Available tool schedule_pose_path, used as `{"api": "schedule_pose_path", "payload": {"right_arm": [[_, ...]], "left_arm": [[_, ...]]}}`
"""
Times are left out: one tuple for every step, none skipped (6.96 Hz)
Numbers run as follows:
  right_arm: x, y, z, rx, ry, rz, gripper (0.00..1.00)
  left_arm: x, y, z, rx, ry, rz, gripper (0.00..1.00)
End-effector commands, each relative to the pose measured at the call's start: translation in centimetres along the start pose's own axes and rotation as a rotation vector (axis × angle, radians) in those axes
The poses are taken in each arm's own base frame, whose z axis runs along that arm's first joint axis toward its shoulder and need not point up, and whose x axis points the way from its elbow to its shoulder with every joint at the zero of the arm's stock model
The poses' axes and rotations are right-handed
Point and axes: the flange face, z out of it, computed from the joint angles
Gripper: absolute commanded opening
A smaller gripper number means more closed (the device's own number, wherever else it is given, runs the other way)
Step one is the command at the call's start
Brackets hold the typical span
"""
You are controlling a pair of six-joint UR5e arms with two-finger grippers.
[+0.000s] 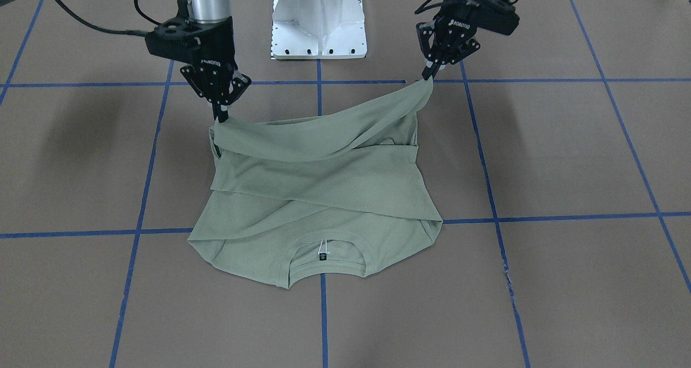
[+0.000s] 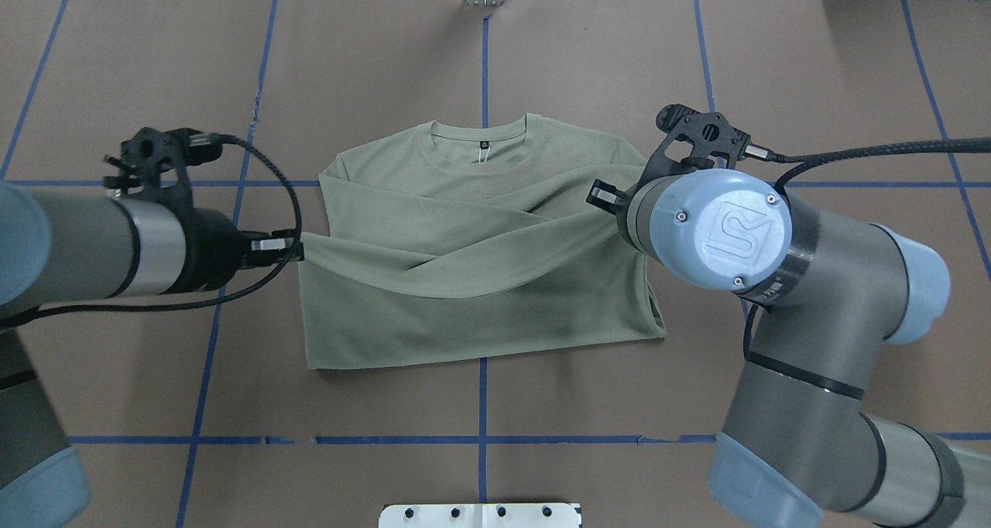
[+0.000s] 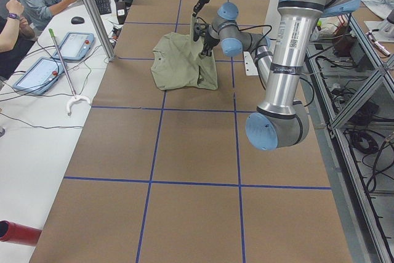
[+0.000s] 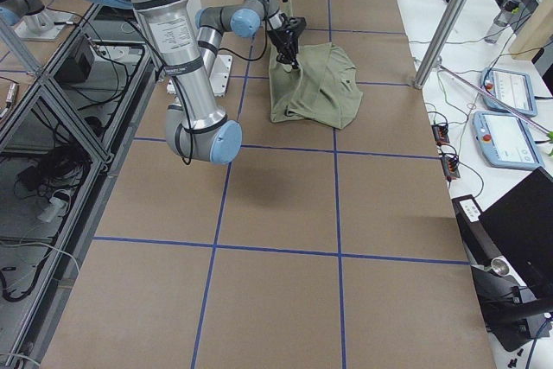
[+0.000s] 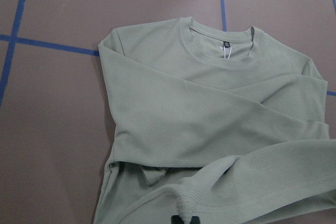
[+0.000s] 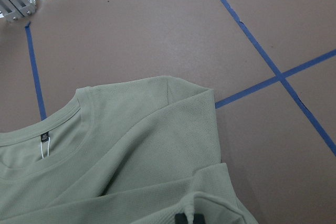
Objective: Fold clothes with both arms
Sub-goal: 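Lay the hem down beside the collar with both grippers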
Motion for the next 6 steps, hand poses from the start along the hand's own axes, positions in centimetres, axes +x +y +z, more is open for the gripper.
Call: {"api": "schedule_pose_path", "payload": {"right_arm": [[-0.6, -1.8, 1.1, -0.007, -0.016, -0.01, 0.0], [-1.0, -2.4, 1.7, 0.001, -0.006, -0.028, 0.0], [-1.9, -3.4, 3.6, 0.016, 0.018, -0.041, 0.0], [-2.7, -4.9, 6.3, 0.035, 0.03, -0.028, 0.0], [-2.7, -5.8, 10.8, 0.044, 0.049, -0.041, 0.0], [-2.3, -6.5, 15.1, 0.055, 0.046, -0.044, 0.0]], "left_arm": [[0.6, -7.3, 2.8, 0.089, -0.043, 0.077, 0.0], [-0.8, -9.4, 4.4, 0.101, -0.086, 0.087, 0.0], [-0.3, -12.1, 8.2, 0.11, -0.113, 0.077, 0.0], [-1.6, -13.8, 13.2, 0.115, -0.123, 0.074, 0.0], [-4.7, -14.5, 18.4, 0.113, -0.139, 0.08, 0.0], [-7.3, -14.7, 21.3, 0.11, -0.153, 0.083, 0.0]]}}
